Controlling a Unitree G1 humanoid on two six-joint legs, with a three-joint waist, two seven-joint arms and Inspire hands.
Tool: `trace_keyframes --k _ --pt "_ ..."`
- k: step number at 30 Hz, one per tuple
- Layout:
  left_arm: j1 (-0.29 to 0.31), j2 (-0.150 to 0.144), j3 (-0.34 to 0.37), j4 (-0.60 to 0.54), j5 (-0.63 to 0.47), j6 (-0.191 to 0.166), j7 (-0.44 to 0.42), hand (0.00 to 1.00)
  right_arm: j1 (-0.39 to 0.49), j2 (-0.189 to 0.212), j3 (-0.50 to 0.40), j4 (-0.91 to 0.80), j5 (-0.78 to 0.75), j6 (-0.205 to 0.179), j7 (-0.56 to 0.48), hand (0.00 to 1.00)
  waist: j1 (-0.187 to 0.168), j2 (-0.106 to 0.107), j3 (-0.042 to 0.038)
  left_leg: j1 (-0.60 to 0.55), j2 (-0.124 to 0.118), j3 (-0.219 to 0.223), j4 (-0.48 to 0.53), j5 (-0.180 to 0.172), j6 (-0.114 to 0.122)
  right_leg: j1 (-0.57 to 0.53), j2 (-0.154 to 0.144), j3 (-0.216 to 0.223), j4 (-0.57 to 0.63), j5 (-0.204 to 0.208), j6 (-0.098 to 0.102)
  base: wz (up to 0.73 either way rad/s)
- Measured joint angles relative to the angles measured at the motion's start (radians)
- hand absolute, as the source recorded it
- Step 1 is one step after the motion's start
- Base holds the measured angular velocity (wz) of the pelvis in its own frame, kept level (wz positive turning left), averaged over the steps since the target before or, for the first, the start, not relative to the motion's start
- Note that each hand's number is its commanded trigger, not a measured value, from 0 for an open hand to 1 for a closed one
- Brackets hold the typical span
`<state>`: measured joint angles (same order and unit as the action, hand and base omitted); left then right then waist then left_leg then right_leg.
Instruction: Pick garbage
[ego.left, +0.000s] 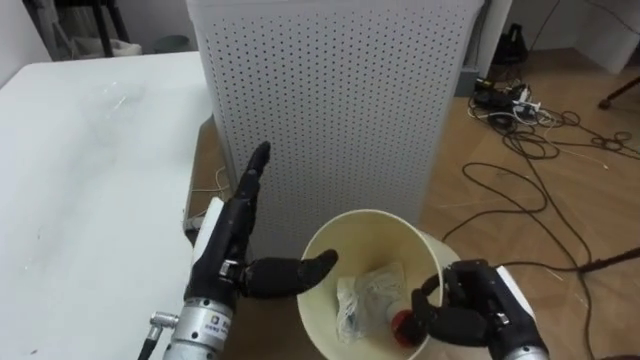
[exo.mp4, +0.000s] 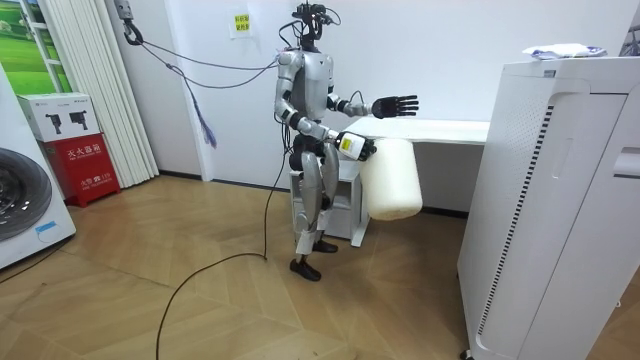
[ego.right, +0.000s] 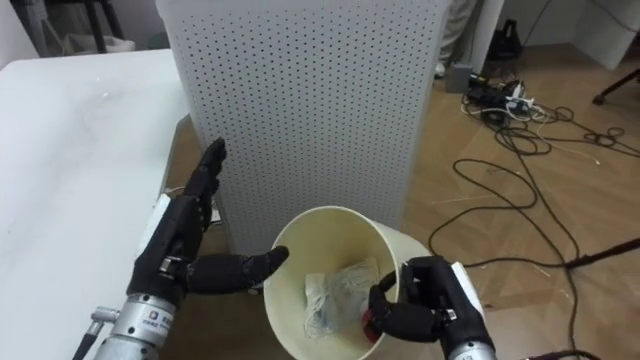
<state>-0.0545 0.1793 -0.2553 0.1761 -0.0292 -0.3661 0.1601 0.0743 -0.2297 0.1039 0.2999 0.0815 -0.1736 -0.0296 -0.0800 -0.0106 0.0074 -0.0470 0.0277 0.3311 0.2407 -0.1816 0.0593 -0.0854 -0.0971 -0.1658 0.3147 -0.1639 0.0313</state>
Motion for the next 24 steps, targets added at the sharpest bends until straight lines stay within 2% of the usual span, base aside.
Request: trace_keyframes --k 2,4,9,11,12,15,19,22,24 --pt "0.001 -0.002 0.002 0.0 -0.003 0.0 0.008 0.0 0.003 0.0 0.0 0.0 0.0 0.0 -0.004 1.0 0.0 -0.001 0.0014 0.013 0.0 0.025 -0.003 -0.005 0.003 -0.005 -0.006 -0.005 0.009 0.0 0.0 -0.38" --pt "0.009 0.002 0.009 0.003 -0.007 0.0 0.013 0.0 0.002 0.01 -0.004 0.0 0.001 0.0 -0.004 1.0 0.0 -0.005 0.0062 0.032 0.0 0.049 -0.012 -0.009 0.003 -0.004 -0.009 -0.014 0.013 0.0 0.0 -0.34" --pt "0.042 0.02 0.0 0.023 -0.01 0.003 -0.001 0.0 0.003 0.037 -0.005 0.0 0.04 0.0 -0.001 1.0 -0.004 -0.019 0.0141 0.044 0.004 0.074 -0.02 -0.012 -0.002 -0.009 -0.006 -0.016 0.01 0.001 -0.001 -0.17" --pt "0.055 0.02 -0.004 0.057 -0.006 0.003 -0.009 0.0 0.004 0.037 -0.002 0.003 0.047 0.0 -0.001 1.0 0.001 -0.018 0.014 0.043 0.008 0.083 -0.018 -0.015 -0.006 -0.015 -0.003 -0.021 0.009 0.002 -0.003 -0.16" --pt "0.058 0.021 -0.006 0.108 -0.005 0.006 -0.016 0.0 0.004 0.037 0.009 0.007 0.047 0.0 -0.001 1.0 0.002 -0.018 0.0138 0.043 0.013 0.083 -0.014 -0.018 -0.011 -0.015 0.001 -0.023 0.007 0.002 -0.003 -0.13" --pt "0.083 0.028 -0.017 0.212 -0.003 0.037 -0.02 0.0 0.009 0.035 0.033 0.007 0.045 0.001 0.0 1.0 0.001 -0.015 0.014 0.042 0.028 0.085 -0.002 -0.028 -0.023 -0.015 0.015 -0.024 0.002 0.002 -0.004 -0.12" --pt "0.113 0.03 -0.02 0.316 0.001 0.048 -0.023 0.0 0.022 0.036 0.032 0.011 0.045 0.001 0.026 1.0 0.007 -0.014 0.0146 0.042 0.043 0.092 0.023 -0.038 -0.037 -0.011 0.024 -0.022 0.0 -0.007 -0.019 -0.14" --pt "0.121 0.031 -0.018 0.424 0.002 0.062 -0.03 0.0 0.024 0.036 0.032 0.02 0.045 0.002 0.048 1.0 0.027 -0.011 0.0161 0.039 0.07 0.102 0.088 -0.057 -0.058 -0.008 0.035 -0.026 0.021 -0.023 -0.04 -0.32" --pt "0.132 0.031 -0.014 0.455 0.002 0.07 -0.043 0.0 0.023 0.036 0.032 0.041 0.045 0.002 0.065 1.0 0.031 -0.009 0.0162 0.035 0.087 0.09 0.138 -0.071 -0.065 -0.004 0.041 -0.035 0.04 -0.038 -0.053 -0.25"
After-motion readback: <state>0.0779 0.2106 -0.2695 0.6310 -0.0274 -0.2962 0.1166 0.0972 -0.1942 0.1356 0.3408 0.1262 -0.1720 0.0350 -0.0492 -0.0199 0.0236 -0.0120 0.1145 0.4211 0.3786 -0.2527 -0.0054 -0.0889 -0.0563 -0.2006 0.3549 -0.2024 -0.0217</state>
